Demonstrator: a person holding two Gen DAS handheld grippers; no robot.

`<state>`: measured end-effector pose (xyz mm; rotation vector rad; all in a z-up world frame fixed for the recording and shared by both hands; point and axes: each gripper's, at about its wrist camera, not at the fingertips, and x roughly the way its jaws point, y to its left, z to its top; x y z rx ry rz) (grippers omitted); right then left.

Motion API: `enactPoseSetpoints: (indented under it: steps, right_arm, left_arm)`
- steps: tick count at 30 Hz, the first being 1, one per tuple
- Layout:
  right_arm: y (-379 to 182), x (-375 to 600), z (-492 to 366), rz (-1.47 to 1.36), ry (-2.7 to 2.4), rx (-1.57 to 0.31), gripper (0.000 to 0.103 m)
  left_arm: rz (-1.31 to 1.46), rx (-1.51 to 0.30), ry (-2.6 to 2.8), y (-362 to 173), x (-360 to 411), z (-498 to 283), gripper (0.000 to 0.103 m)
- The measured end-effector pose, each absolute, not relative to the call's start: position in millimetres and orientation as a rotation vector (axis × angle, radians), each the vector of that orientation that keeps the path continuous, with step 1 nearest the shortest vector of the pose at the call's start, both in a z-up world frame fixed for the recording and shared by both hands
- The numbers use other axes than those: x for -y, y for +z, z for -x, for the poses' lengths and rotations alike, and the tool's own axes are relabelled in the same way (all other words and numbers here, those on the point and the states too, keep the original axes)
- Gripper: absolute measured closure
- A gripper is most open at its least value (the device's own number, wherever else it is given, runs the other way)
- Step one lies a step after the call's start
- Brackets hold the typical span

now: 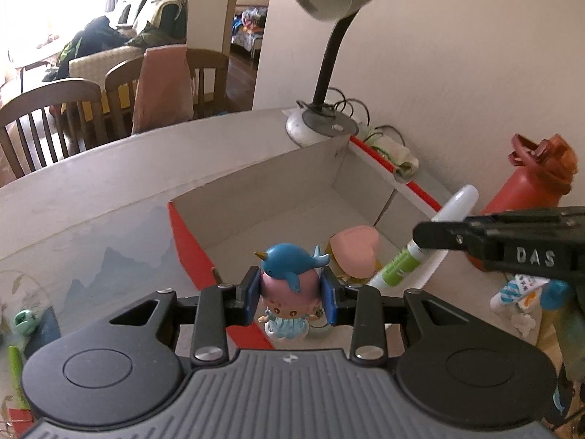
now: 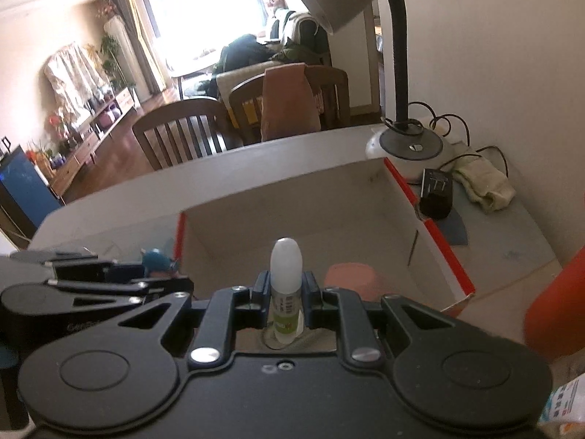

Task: Organize rigid objects
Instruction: 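Carry the glue stick and doll with both grippers over the red shoebox, then open both grippers to drop the glue stick and doll into the shoebox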

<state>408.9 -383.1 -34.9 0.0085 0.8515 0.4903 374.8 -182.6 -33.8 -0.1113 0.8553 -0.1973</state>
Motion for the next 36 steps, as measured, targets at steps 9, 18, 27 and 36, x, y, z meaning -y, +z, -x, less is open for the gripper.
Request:
enactPoseSetpoints:
  steps: [9, 18, 27, 36]
  right_arm:
    - [-56.1, 381.9, -426.0, 0.075, 0.534, -0.921, 0.087]
    - [-86.5, 374.6, -451.9, 0.092, 0.546, -0.996, 0.087]
    - [-100.9, 373.3, -485.5, 0.067, 0.518, -1.006, 0.087]
    - [-112.6, 373.1, -499.6, 0.065, 0.483, -1.025, 0.084]
  left_arm:
    - [0.07, -0.99, -0.207, -65.7, 204.1, -419.9, 0.069]
    - [0.041, -1.086, -0.184, -101.1, 217.8, -451.0, 0.069]
    - [0.025, -1.129, -0.172, -117.2, 227.1, -467.3, 0.07]
    - [0.005, -1.165, -0.152, -127.8, 231.2, -479.4, 0.069]
